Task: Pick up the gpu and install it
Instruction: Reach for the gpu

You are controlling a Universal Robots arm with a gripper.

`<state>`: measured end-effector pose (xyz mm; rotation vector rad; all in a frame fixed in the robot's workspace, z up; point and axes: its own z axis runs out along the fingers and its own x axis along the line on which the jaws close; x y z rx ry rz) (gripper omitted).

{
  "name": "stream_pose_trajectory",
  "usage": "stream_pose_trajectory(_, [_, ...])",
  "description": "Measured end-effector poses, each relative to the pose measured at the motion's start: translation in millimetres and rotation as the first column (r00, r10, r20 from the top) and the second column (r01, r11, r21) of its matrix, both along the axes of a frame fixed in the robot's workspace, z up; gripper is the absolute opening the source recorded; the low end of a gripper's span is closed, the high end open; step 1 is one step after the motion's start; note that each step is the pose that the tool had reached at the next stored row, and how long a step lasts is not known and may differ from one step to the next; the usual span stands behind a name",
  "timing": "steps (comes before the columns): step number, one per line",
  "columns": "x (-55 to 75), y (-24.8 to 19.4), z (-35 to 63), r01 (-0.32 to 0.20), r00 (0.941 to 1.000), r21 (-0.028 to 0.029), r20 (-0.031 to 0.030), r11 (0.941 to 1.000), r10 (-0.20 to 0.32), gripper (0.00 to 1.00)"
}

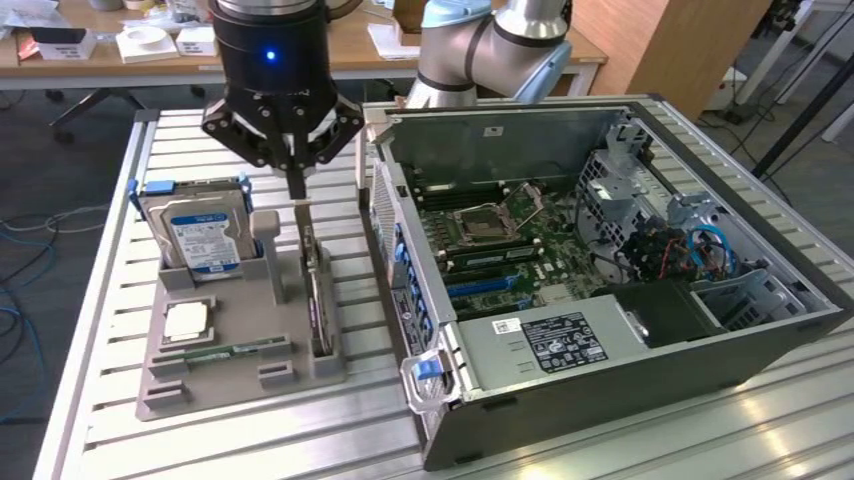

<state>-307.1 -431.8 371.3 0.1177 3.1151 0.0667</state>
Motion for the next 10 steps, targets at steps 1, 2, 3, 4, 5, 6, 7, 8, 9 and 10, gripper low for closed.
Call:
stream_pose_trajectory(1, [-0.3, -1.5, 0.0, 0.0, 1.0, -0.0001, -0.0001, 1.0, 0.0, 0.1])
stream_pose_trajectory(2, [-0.5, -2.9, 0.0, 0.0, 1.0, 0.0, 0.0, 1.0, 0.0, 0.1])
stream_pose_trajectory(3, [-0.7, -4.3, 0.0, 0.0, 1.0, 0.0, 0.0, 1.0, 0.0, 0.1])
stream_pose_trajectory(4, [-1.0, -5.7, 0.0, 0.0, 1.0, 0.0, 0.0, 1.0, 0.0, 0.1])
stream_pose_trajectory(5, [-1.2, -7.0, 0.0, 0.0, 1.0, 0.0, 0.0, 1.0, 0.0, 0.1])
stream_pose_trajectory(6, [-1.4, -8.2, 0.0, 0.0, 1.0, 0.0, 0.0, 1.0, 0.0, 0.1])
stream_pose_trajectory(7, [-1.6, -9.5, 0.0, 0.0, 1.0, -0.0001, 0.0, 1.0, 0.0, 0.1])
stream_pose_trajectory(8, [-1.7, -10.7, 0.0, 0.0, 1.0, 0.0, -0.0001, 1.0, 0.0, 0.1])
stream_pose_trajectory(9, [-1.9, -11.9, 0.0, 0.0, 1.0, 0.0, 0.0001, 1.0, 0.0, 0.1])
stream_pose_trajectory(10, [-2.0, -13.1, 0.0, 0.0, 1.0, 0.0, 0.0, 1.0, 0.0, 0.1])
